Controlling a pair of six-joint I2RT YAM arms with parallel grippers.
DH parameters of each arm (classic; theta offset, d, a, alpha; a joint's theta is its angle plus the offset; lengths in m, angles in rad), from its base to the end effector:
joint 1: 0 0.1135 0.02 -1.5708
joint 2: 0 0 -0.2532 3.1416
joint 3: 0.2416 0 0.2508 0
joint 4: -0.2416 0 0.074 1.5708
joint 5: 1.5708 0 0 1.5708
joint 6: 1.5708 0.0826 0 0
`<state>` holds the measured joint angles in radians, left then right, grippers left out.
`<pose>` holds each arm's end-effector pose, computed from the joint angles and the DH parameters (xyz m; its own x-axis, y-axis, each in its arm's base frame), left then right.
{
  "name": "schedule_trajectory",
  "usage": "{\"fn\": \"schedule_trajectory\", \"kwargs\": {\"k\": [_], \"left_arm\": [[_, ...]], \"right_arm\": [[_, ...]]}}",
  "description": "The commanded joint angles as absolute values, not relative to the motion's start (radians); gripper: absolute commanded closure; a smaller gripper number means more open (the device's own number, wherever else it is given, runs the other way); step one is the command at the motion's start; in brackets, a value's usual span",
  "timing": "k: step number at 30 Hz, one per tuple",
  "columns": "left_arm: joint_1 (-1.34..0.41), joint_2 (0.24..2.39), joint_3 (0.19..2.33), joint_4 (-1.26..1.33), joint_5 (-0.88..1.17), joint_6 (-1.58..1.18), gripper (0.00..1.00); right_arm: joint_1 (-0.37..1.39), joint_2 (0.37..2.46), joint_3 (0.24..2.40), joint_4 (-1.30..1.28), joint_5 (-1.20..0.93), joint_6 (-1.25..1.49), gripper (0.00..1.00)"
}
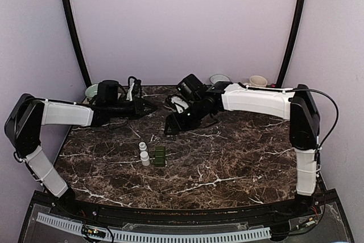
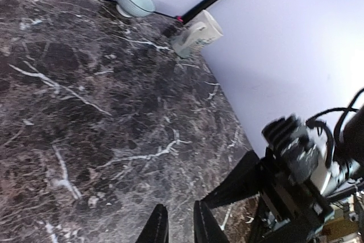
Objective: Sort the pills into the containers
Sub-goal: Pick up the pill container from the center of the board.
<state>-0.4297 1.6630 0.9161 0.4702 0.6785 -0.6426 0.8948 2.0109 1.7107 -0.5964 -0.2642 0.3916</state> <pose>0.3382 -0.2120 0.2064 -0.7221 -0.1823 -0.6673 0.5502 0.4334 -0.7137 0.2799 0.3834 0.2078 -0.7781 -0.3813 -0.4992 -0.6037 0.6733 0.4268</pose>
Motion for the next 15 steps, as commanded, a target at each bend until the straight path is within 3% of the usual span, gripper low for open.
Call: {"fn": "schedule_trajectory", "kwargs": {"k": [1, 15], "left_arm": [[-0.426, 1.553, 0.92, 0.2, 0.439, -0.524, 0.79], [-0.439, 1.378, 0.861, -0.038, 0.155, -0.49, 0.77]], "right_arm": [[0.951, 2.102, 1.811, -0.696, -0.154, 0.379, 0.33], [1.056, 2.332, 2.105, -0.894, -0.009, 0.541, 0.34]]}}
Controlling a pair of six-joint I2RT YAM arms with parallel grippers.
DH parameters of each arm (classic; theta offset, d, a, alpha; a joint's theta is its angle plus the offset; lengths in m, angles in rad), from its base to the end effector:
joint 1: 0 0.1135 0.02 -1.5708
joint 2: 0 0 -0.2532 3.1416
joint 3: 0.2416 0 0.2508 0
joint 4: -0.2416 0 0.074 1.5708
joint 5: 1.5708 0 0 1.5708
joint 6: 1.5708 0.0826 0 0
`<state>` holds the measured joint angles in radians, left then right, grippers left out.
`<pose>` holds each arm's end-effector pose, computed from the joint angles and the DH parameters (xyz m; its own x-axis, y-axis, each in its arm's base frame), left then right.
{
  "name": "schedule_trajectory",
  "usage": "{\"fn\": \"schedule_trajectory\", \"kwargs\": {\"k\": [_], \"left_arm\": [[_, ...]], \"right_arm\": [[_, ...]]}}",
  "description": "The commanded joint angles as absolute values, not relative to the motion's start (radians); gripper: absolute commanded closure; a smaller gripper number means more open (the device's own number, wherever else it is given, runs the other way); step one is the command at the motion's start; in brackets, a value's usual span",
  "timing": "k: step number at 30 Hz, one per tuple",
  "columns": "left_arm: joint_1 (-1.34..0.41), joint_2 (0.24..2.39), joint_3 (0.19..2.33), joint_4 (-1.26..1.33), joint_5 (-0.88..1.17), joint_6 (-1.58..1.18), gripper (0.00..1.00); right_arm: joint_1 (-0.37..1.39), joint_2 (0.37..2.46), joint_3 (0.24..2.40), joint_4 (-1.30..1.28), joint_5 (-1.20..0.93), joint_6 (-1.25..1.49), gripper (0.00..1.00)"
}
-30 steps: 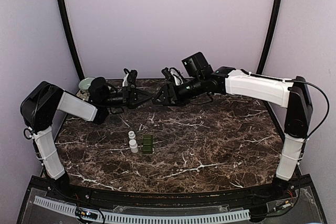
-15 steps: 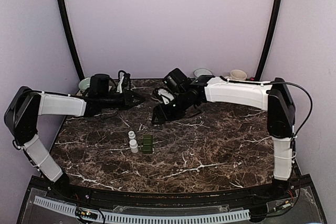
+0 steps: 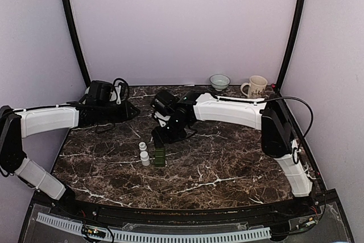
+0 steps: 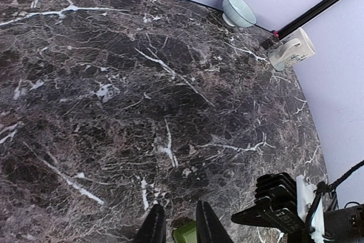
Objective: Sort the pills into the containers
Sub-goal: Pick up the pill container from the center of the board.
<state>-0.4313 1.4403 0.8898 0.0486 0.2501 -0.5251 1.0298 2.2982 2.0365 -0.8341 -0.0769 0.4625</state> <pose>0.3194 -0.1695 0.2142 -0.6800 -0.2217 -0.6989 0.3020 0.7839 -0.5425 0.2575 0.4410 0.1585 -0.7993 -0.4665 -0.3788 -0.5767 0.7727 0.2652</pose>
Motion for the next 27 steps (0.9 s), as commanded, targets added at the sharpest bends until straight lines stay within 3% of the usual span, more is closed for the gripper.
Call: {"fn": "schedule_trajectory", "kwargs": {"k": [1, 8, 19, 24, 27], "left_arm": [[-0.44, 1.368, 0.855, -0.043, 0.142, -0.488, 0.77], [-0.441, 1.334, 0.838, -0.081, 0.111, -0.456, 0.77], [-0.442, 1.31, 0.818, -0.065, 0.125, -0.441, 0.77], [-0.441, 1.299, 0.808, -0.064, 0.124, -0.434, 0.77], [-0.441, 1.296, 0.801, -0.059, 0.123, -0.438, 0.77]], "right_arm": [[1.061, 2.348, 2.126, -0.907, -0.002, 0.552, 0.34], [1.087, 2.478, 2.266, -0.978, 0.013, 0.607, 0.36], [1.088, 2.502, 2.233, -0.976, 0.045, 0.637, 0.41], [1.089, 2.52, 2.228, -0.986, 0.025, 0.635, 0.58], [1.089, 2.511, 2.204, -0.985, 0.019, 0.632, 0.64]]}}
